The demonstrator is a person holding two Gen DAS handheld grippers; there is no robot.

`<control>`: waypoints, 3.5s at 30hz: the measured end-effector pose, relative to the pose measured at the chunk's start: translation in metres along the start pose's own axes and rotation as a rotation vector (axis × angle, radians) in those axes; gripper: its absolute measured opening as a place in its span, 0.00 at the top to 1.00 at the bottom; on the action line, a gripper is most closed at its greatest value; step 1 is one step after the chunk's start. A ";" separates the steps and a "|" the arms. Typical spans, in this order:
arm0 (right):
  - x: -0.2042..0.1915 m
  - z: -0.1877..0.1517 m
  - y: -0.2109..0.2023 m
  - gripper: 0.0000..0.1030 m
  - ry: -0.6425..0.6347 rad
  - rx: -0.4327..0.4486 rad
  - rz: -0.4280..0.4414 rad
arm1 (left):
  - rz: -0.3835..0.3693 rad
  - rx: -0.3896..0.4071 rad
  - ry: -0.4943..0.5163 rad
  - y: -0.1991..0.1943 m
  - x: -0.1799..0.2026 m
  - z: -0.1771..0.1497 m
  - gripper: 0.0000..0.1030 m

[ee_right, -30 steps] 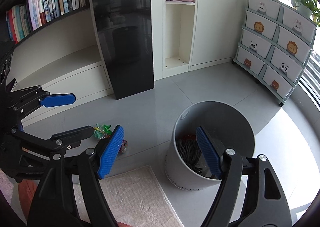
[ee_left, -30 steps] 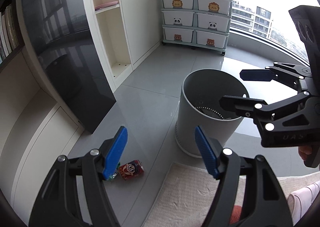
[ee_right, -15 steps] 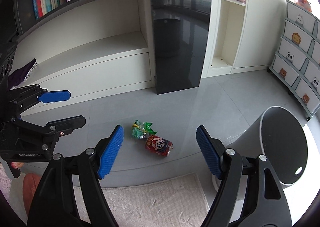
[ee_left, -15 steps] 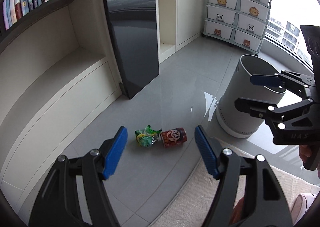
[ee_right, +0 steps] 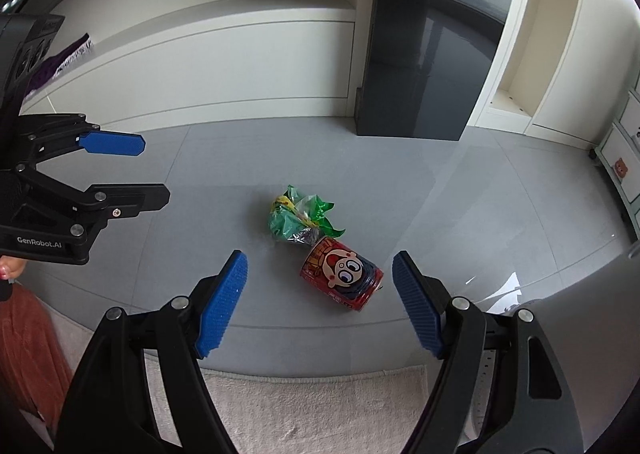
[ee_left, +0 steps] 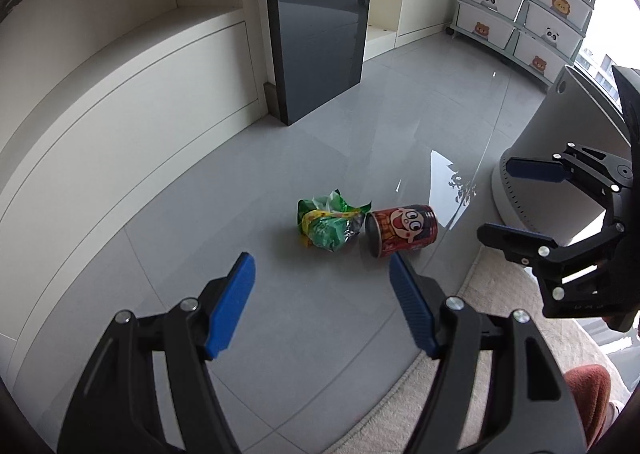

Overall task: Collect trash
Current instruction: 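Move both open tools from the bin toward the snack bag and can, then close the left tool on the green snack bag while the right tool grasps the red can, then lift the snack bag and can and carry both over the grey bin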

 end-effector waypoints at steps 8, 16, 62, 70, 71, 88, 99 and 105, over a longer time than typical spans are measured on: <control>0.014 -0.029 0.072 0.30 -0.118 -0.090 0.041 | -0.016 -0.063 -0.005 0.076 0.002 -0.006 0.32; 0.017 -0.051 0.118 0.30 -0.228 -0.146 0.088 | -0.027 -0.088 0.018 0.125 -0.001 -0.005 0.32; 0.000 -0.092 0.113 0.35 -0.184 -0.140 0.168 | -0.081 -0.115 0.028 0.154 0.019 -0.023 0.56; -0.010 -0.075 0.055 0.35 -0.142 -0.062 0.113 | -0.027 -0.075 -0.001 0.102 0.016 -0.013 0.56; -0.011 -0.074 0.047 0.35 -0.131 -0.056 0.106 | -0.018 -0.070 -0.004 0.095 0.017 -0.013 0.56; 0.008 -0.069 -0.067 0.35 0.126 0.038 -0.044 | 0.072 -0.013 -0.139 -0.026 0.047 -0.014 0.56; 0.031 -0.070 -0.128 0.35 0.205 0.087 -0.095 | 0.000 0.075 -0.073 -0.095 0.087 -0.005 0.56; 0.048 -0.068 -0.168 0.35 0.219 0.116 -0.130 | -0.035 0.127 -0.008 -0.121 0.121 0.011 0.56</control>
Point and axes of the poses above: each gripper's, at about its wrist camera, not at the fingertips, and y roughly the way its jaws point, x to its right, z to its top, the point moved 10 cm from there along y, roughly the way its jaws point, and after that the axes turned 5 degrees about x, right-handed, at the moved point
